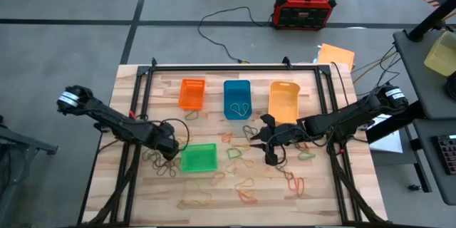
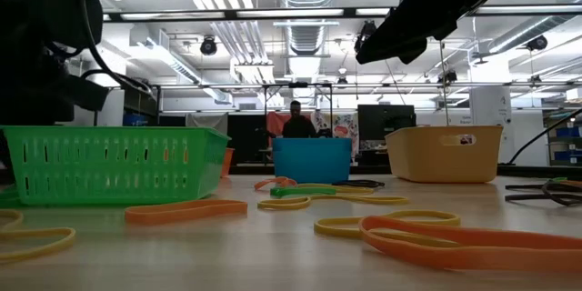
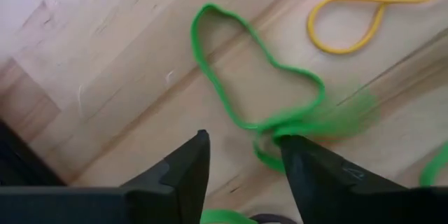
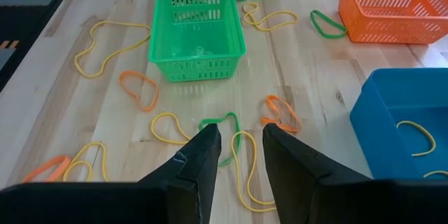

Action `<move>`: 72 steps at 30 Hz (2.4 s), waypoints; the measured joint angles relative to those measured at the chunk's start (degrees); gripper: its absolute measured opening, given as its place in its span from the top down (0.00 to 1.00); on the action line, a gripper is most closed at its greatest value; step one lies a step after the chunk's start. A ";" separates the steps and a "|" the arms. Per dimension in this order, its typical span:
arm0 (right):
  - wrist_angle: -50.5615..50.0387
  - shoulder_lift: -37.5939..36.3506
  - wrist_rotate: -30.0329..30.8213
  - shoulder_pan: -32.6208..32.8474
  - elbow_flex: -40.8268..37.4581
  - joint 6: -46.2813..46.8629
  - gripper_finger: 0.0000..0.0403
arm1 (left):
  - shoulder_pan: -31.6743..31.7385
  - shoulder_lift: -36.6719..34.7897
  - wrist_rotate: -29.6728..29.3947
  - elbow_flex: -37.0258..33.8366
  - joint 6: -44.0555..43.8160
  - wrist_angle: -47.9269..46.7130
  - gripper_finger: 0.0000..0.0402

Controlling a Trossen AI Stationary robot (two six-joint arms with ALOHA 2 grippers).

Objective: Sort rubber bands into baskets
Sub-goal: Put the green rubberband into the yellow bin

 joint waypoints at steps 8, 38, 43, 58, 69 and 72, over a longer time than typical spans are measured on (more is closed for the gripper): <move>-0.01 0.00 0.00 0.00 0.00 0.00 0.73 | -0.08 1.66 0.87 0.07 1.51 0.99 0.85; 0.00 0.00 0.00 0.00 0.00 -0.20 0.74 | -4.36 -11.52 -11.18 14.99 17.98 -8.12 1.00; 1.67 0.00 0.02 -0.13 0.00 -1.18 0.72 | -4.30 -12.24 -21.09 22.07 25.97 -7.97 1.00; 27.88 4.21 0.08 -0.13 0.00 -20.32 0.63 | -2.37 -8.72 -30.03 26.25 59.17 22.28 1.00; 46.47 15.73 0.77 -0.13 4.14 -30.05 0.53 | 0.44 -1.40 -29.79 26.18 64.17 34.70 1.00; 46.99 17.66 3.81 -0.13 6.50 -31.88 0.52 | 1.48 0.69 -30.12 26.12 64.21 37.94 1.00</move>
